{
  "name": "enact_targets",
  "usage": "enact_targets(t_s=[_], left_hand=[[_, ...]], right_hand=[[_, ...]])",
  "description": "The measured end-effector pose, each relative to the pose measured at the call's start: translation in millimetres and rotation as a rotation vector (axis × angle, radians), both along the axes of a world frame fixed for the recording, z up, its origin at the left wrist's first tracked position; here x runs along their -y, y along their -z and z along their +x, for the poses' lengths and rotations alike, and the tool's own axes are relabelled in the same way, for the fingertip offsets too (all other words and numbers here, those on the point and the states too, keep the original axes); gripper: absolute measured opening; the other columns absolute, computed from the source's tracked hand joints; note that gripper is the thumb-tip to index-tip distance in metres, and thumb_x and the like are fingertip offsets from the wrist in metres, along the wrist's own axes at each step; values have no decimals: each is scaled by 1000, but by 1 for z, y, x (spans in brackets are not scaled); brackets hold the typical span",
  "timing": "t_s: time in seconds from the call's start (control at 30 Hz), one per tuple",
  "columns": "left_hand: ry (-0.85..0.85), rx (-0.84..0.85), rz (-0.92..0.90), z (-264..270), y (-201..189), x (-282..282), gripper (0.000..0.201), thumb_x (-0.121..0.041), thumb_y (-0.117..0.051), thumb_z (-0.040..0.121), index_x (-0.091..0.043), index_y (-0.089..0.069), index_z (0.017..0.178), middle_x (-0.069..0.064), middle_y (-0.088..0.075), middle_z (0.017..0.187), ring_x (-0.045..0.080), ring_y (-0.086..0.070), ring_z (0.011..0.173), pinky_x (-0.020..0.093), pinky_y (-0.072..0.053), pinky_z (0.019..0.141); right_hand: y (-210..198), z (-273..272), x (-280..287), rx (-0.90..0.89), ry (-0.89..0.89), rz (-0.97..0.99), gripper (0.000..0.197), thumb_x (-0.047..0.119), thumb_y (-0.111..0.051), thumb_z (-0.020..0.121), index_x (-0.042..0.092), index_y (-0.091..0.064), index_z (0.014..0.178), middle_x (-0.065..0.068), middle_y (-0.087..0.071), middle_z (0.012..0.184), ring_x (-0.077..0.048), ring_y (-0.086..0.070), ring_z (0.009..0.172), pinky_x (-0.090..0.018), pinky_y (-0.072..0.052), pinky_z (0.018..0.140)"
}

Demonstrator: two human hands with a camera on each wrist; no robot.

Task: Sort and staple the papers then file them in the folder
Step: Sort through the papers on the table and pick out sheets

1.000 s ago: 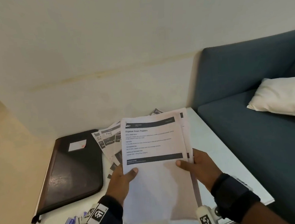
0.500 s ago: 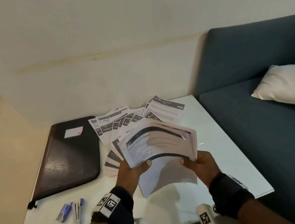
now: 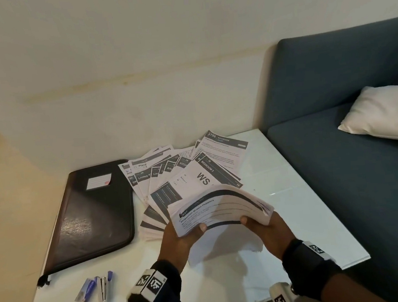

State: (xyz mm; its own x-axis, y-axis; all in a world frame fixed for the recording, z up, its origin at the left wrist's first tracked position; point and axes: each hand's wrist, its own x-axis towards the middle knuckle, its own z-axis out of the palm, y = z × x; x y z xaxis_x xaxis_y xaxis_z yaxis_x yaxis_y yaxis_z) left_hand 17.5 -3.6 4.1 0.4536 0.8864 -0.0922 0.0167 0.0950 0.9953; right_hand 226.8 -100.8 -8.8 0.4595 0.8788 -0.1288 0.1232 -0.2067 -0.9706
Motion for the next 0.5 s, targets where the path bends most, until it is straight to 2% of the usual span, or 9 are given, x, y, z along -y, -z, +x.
enact_targets(t_s=[0.03, 0.07, 0.13, 0.2, 0.27, 0.37, 0.43, 0.5], left_hand=[[14, -30, 3, 2, 0, 1, 42, -31, -75, 70, -51, -64, 105, -18, -71, 104, 6, -66, 98, 26, -57, 77], [15, -39, 9, 3, -1, 2, 38, -36, -73, 71, -50, -63, 105, -20, -70, 103, 8, -66, 99, 27, -57, 79], [3, -23, 19, 4, -4, 0, 41, -40, -72, 72, -40, -60, 111, -19, -70, 103, 10, -65, 102, 29, -57, 81], [8, -2, 51, 4, -9, 0, 44, -37, -73, 71, -34, -60, 114, -17, -70, 104, 7, -66, 100, 25, -57, 76], [32, 14, 71, 2, -12, 3, 42, -26, -76, 71, -28, -65, 112, -13, -73, 103, 5, -67, 97, 20, -56, 75], [34, -16, 74, 0, -4, 7, 41, -9, -80, 77, -25, -66, 112, -8, -74, 104, 8, -68, 99, 21, -56, 78], [-19, -13, 63, 2, -1, 9, 34, -12, -79, 80, -27, -67, 108, -10, -74, 102, 8, -68, 97, 22, -56, 76], [-84, 4, 27, 4, -2, 8, 27, -12, -75, 83, -28, -66, 103, -13, -74, 98, 9, -68, 94, 23, -57, 73]], right_hand=[[-2, -1, 0, 5, 8, 19, 21, 15, -69, 90, 36, -69, 92, 17, -74, 91, 0, -68, 92, -26, -54, 86], [-5, -1, 0, 4, 16, 43, 23, 14, -68, 91, 37, -68, 90, 22, -73, 88, 4, -67, 89, -21, -54, 83], [-8, -1, 0, -21, 42, 101, 24, 12, -67, 91, 36, -67, 92, 22, -73, 87, 6, -66, 87, -15, -53, 78], [-8, 0, 1, -28, 52, 137, 23, 11, -70, 88, 32, -69, 96, 12, -75, 91, 0, -68, 90, -20, -56, 78], [0, 2, 5, -29, 32, 120, 24, 8, -77, 82, 25, -73, 99, 2, -76, 95, -10, -70, 91, -30, -58, 79], [10, -1, 8, -2, 14, 56, 25, 5, -77, 81, 25, -74, 96, 1, -76, 93, -12, -71, 90, -36, -58, 80], [12, -3, 6, 0, 44, 58, 20, 8, -74, 85, 28, -74, 91, 4, -76, 88, -11, -71, 89, -35, -58, 80], [6, -6, 4, -16, 78, 98, 21, 8, -71, 87, 29, -73, 87, 10, -76, 85, -6, -70, 85, -26, -57, 76]])
